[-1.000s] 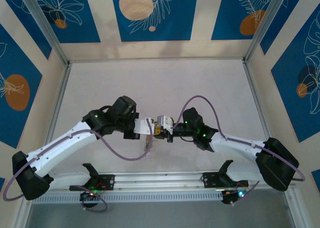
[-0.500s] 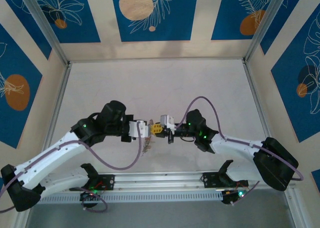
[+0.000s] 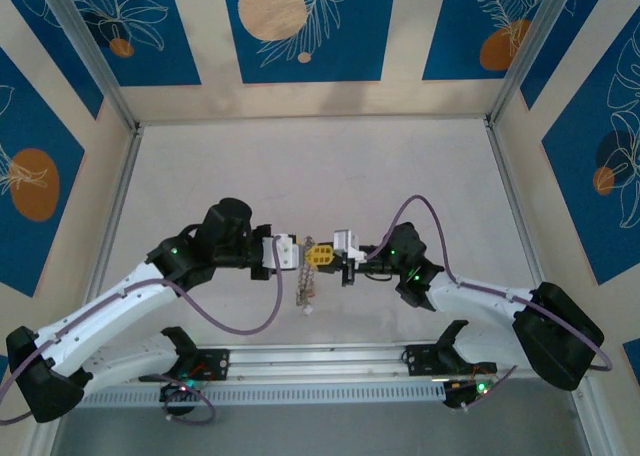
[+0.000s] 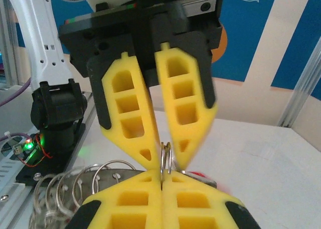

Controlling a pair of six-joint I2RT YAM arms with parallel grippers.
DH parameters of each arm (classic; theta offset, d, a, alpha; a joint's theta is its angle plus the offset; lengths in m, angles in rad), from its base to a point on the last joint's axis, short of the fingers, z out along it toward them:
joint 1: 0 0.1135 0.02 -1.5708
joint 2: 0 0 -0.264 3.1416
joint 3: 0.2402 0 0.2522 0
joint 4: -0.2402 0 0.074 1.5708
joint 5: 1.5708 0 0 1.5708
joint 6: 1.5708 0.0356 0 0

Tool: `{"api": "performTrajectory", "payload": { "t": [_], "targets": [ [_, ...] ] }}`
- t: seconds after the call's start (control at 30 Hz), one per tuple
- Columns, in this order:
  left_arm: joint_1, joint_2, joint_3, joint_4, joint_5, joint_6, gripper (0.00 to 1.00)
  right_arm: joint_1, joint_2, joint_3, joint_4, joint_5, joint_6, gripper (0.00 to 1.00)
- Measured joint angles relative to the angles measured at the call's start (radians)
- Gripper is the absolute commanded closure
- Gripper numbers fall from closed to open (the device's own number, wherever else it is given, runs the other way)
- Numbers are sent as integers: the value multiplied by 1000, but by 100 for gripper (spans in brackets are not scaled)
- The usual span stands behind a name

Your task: Put the keys on the keyring

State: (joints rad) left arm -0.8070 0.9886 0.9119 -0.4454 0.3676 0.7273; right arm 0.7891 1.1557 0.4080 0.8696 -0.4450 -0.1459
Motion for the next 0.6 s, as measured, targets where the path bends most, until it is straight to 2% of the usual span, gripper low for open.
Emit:
{"api": "performTrajectory", "payload": {
  "t": [0.13,0.23,0.33,0.43,0.6],
  "targets": [
    [7,0,-22,23,14,-26,100,-3,-1,-15,12,8,6,100],
    [11,-4,-27,37,23,-41,100,-3,-1,-23,30,13,15,100],
    [11,-11,-27,37,19,-46,100,-3,-1,-21,28,17,16,84],
    [12,-6,-17,7,-20,-44,100,3,-4,-4,-34,30,0,79],
    [10,21,39,-86,-90,-6,100,22,-8,47,-160,65,-39,78]
  ]
}}
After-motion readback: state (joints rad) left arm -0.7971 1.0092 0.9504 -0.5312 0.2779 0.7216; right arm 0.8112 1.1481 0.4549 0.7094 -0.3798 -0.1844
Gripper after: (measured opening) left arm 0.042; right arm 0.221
